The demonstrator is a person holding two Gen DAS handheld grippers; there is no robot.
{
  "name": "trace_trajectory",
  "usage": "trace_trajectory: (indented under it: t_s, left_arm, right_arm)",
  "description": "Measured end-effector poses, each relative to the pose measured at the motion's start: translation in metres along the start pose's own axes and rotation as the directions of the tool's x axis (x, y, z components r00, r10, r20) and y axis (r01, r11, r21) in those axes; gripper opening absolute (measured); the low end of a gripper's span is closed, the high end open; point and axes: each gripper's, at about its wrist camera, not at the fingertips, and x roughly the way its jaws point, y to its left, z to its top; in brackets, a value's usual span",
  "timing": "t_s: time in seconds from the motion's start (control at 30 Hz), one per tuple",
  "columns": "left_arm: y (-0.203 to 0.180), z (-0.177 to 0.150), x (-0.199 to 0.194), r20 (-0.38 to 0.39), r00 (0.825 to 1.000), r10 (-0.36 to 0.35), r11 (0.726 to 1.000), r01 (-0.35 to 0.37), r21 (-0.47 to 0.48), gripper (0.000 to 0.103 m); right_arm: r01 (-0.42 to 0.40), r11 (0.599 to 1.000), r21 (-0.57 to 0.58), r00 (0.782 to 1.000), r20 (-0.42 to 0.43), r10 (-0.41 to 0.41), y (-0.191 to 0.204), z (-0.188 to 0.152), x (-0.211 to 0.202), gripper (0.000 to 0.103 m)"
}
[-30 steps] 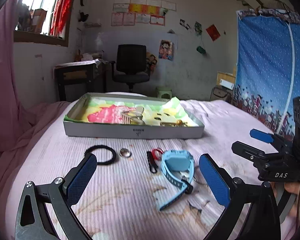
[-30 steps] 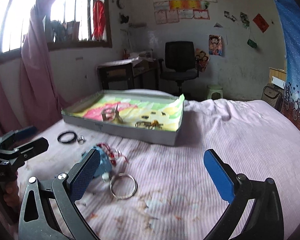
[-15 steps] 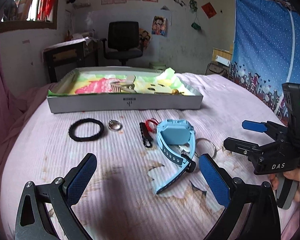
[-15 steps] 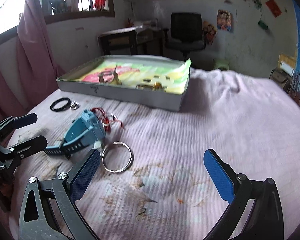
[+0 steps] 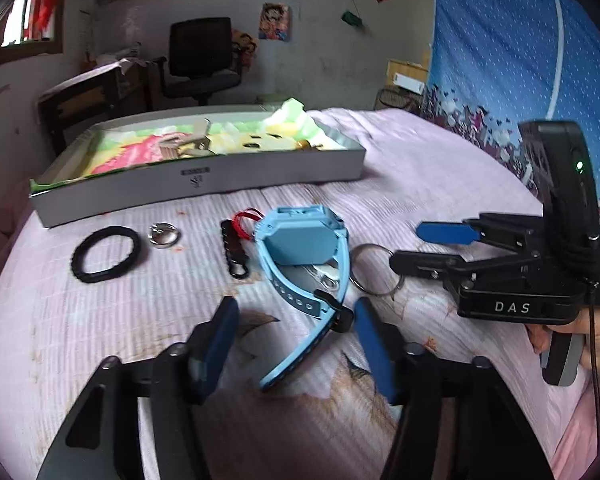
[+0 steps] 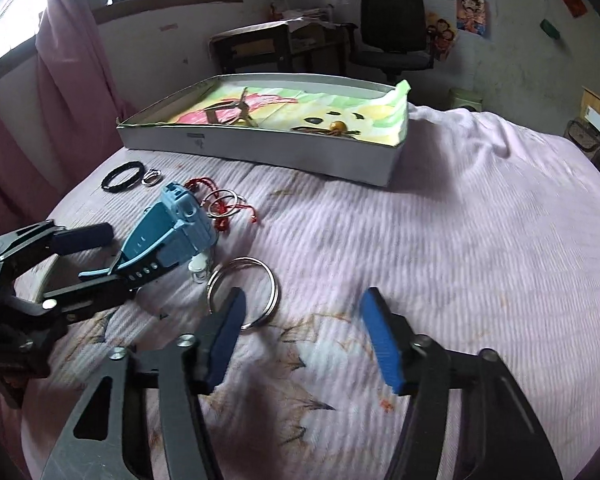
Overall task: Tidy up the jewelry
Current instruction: 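Grasp the light blue watch with the left tool while the right tool grasps the silver rings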
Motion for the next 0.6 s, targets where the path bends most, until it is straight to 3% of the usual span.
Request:
trace_trajectory:
  t_s: [0.27, 0.5, 0.6]
  left_arm:
    - [-0.004, 0.001, 0.007, -0.027, 1.0, -0.003, 1.0, 0.003, 0.009, 0.039]
    - [0.002, 0.0, 0.01, -0.036, 0.999, 0.007, 1.0, -0.008, -0.018, 0.017]
    - [0.006, 0.0, 0.009, -0.026, 1.0, -0.004, 0.999, 0.003, -0.045, 0.014]
  right_arm:
    - [-0.036, 0.997, -0.063, 0.999, -0.017, 0.035, 0.01, 0.005, 0.009, 0.027]
    - [-0.037, 0.993, -0.115, 0.998, -0.053, 0.031, 0.021, 0.004, 0.014, 0.009]
    - [-0.035, 0.994, -0.103, 0.998, -0.056, 0.03, 0.019, 0.003, 0.014, 0.004]
